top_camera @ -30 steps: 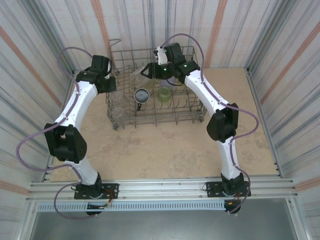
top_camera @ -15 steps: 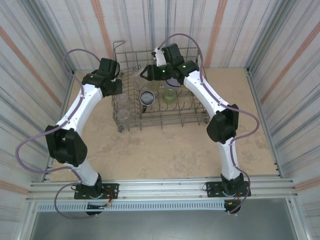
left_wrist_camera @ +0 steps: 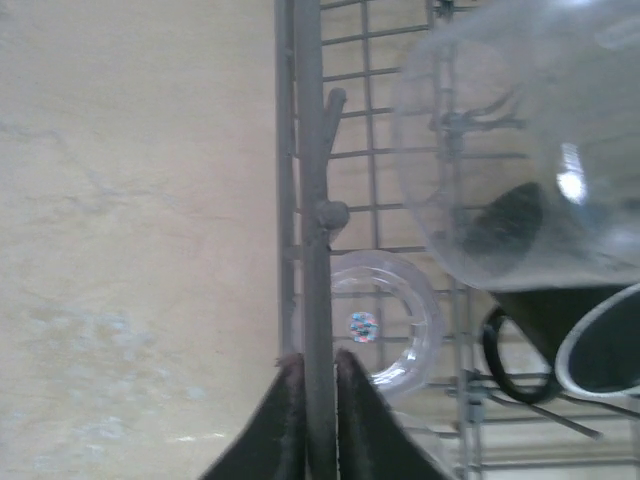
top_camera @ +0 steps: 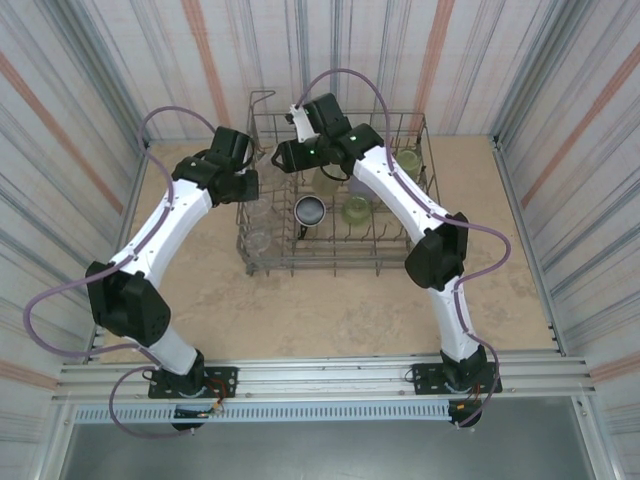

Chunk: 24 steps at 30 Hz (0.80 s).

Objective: Load the cups into the dish rack

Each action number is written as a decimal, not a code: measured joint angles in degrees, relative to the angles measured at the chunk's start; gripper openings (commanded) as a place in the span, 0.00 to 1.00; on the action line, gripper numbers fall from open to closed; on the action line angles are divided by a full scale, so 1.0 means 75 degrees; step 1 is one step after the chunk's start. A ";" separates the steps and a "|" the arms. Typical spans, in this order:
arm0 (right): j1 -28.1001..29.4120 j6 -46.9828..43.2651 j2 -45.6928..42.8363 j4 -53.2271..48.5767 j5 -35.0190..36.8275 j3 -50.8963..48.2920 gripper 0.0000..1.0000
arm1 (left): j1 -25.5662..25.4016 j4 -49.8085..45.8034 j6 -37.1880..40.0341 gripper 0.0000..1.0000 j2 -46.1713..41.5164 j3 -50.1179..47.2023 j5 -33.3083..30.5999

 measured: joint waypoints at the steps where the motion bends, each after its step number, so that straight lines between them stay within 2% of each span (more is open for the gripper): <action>1: 0.0044 -0.0052 0.0026 -0.0035 0.0114 0.0096 0.33 | -0.0017 -0.0006 -0.0047 0.35 -0.0035 0.0000 0.0181; 5: 0.0178 -0.0245 0.0134 -0.0184 0.0417 0.0350 0.33 | -0.0149 0.0006 -0.0198 0.57 -0.0178 0.0000 0.0676; 8: 0.0300 -0.0458 0.0321 -0.0332 0.0810 0.0554 0.33 | -0.0169 -0.0009 -0.0230 0.69 -0.0274 0.0006 0.0892; 14: 0.0455 -0.0711 0.0839 -0.0606 0.1329 0.0912 0.33 | 0.0041 0.0044 -0.0119 0.85 -0.0895 0.0140 0.1032; 20: 0.0519 -0.0831 0.1209 -0.0761 0.1518 0.1125 0.33 | 0.1326 0.0493 0.0137 0.96 -0.1617 0.0160 0.1145; 24: 0.0548 -0.0854 0.1352 -0.0749 0.1562 0.1300 0.34 | 0.2226 0.1023 0.0291 0.99 -0.2040 -0.0525 0.1309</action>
